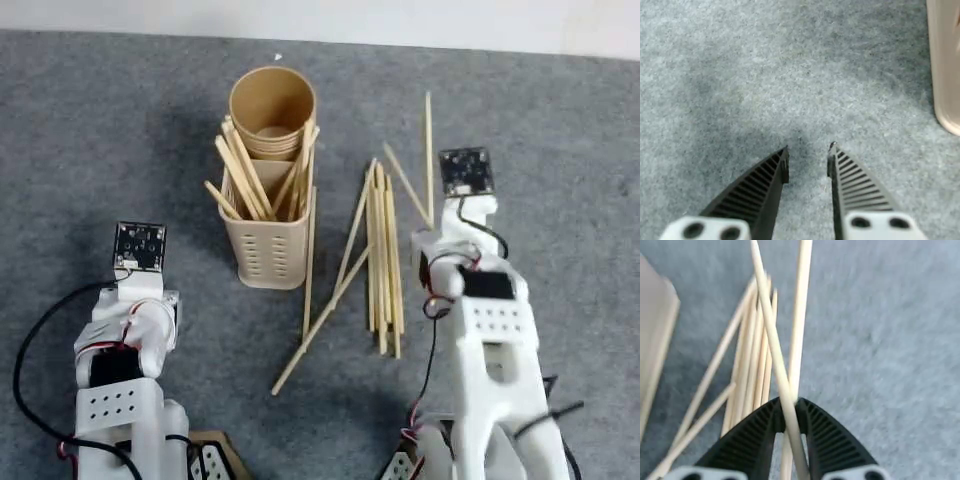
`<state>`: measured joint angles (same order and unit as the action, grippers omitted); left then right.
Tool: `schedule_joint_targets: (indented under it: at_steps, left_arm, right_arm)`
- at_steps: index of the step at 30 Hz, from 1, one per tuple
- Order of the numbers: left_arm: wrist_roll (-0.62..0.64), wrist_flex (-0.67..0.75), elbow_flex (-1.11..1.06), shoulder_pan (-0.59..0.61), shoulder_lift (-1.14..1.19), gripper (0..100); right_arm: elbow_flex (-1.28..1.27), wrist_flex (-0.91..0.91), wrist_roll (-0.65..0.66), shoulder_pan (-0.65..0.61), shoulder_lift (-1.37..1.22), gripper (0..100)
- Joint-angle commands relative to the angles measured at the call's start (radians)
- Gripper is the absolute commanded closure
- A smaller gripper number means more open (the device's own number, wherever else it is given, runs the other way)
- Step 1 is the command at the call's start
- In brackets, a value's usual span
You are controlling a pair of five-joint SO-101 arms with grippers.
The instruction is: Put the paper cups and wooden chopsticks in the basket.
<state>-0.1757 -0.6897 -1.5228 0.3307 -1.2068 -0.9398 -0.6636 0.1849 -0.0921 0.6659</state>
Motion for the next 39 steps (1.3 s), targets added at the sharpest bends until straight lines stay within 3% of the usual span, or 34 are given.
schedule_joint_targets:
  at_steps: [1, 9, 13, 21, 24, 27, 33, 39]
  left_arm:
    - [0.005, 0.017, 0.004, -0.010, -0.007, 84]
    - [0.005, 0.017, 0.004, -0.010, -0.007, 84]
    - [0.005, 0.017, 0.004, -0.010, -0.007, 84]
    - [0.005, 0.017, 0.004, -0.010, -0.007, 84]
    - [0.005, 0.017, 0.004, -0.005, -0.007, 84]
    - [0.005, 0.017, 0.004, -0.004, -0.007, 84]
    - [0.003, 0.018, -0.004, -0.004, -0.007, 84]
    - [0.003, 0.018, -0.004, -0.004, -0.007, 84]
  right_arm:
    - [0.010, -0.027, -0.009, -0.022, 0.151, 99.2]
    - [0.122, 0.114, -0.192, -0.180, 0.314, 99.1]
    - [0.277, 0.165, -0.213, -0.277, 0.308, 99.1]
    - [0.713, 0.170, -0.221, -0.513, 0.005, 99.1]
    - [0.791, 0.249, -0.221, -0.608, -0.108, 99.3]
    - [0.690, 0.343, -0.221, -0.647, -0.143, 99.3]
    - [0.234, 0.759, -0.213, -0.645, -0.018, 99.3]
    - [-0.033, 0.895, -0.132, -0.644, 0.015, 99.3]
